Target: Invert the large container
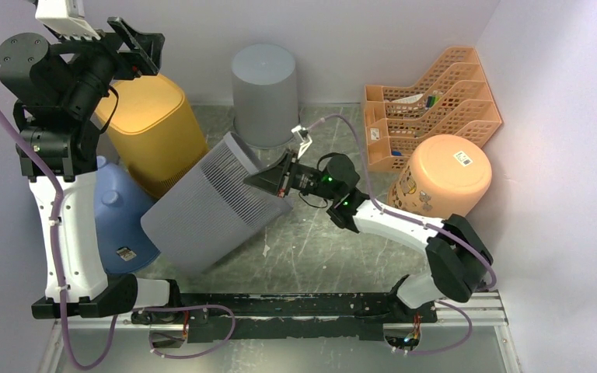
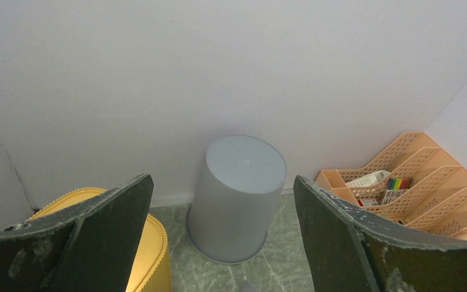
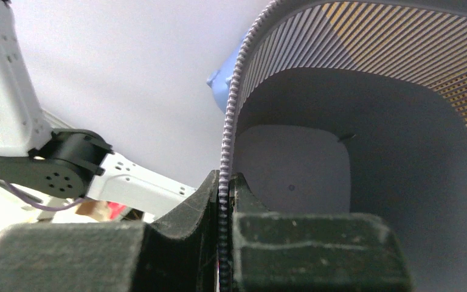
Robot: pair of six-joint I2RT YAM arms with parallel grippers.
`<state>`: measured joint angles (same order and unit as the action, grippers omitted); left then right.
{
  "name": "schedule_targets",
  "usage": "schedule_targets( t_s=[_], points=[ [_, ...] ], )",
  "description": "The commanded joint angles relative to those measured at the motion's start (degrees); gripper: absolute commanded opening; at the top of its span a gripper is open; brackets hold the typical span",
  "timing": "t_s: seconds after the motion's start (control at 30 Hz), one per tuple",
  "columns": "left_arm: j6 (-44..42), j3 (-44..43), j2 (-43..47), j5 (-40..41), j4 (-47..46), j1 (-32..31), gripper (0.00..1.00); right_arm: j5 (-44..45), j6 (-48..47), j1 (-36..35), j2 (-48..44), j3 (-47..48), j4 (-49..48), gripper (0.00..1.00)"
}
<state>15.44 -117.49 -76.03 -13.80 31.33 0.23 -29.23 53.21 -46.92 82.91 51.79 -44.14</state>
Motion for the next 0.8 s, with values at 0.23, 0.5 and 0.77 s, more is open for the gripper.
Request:
schedule_targets(
  t_s=[0.23, 0.5, 0.77],
  points=[
    [-0.7, -3.8, -1.6, -1.5, 2.5, 0.6, 0.95, -3.7, 28.6, 12.6, 10.8, -15.0, -45.9, 0.00],
    [-1.6, -5.2, -2.8, -1.0, 3.8, 0.5, 0.94, -7.7, 26.8, 20.2, 16.6, -19.2, -45.9, 0.00],
    [-2.4, -6.2, -4.5, -1.0, 4.3, 0.5, 0.93, -13.8, 32.6, 29.9, 31.2, -20.6, -55.7, 0.00]
  ],
)
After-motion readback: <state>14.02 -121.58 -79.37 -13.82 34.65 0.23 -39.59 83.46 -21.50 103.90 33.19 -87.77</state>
